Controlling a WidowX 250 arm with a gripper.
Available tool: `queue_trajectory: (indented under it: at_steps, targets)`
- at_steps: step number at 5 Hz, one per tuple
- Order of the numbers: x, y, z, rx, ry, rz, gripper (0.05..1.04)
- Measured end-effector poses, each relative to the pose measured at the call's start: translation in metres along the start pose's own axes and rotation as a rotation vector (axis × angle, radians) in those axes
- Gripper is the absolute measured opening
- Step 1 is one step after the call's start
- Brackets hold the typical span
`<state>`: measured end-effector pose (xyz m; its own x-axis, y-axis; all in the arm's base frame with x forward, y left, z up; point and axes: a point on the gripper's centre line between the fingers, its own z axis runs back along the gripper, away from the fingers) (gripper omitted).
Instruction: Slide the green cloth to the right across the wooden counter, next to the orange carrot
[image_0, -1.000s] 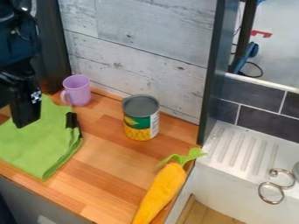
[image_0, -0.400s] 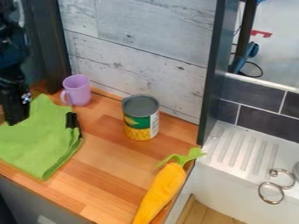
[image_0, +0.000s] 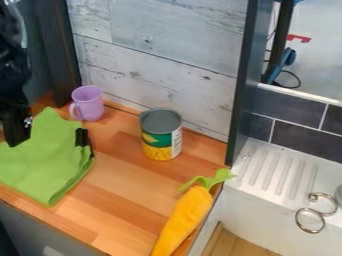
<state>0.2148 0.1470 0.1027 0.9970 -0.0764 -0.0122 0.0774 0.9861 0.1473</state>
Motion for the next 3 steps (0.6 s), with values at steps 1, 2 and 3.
queue_trajectory:
  at_steps: [1, 2, 3]
  targets:
    - [0.008, 0.006, -0.011, 0.018, -0.025, 0.002, 1.001]
    - [0.009, 0.01, -0.029, 0.004, -0.004, 0.01, 1.001]
    - [0.012, 0.015, -0.042, 0.026, 0.004, 0.023, 1.001]
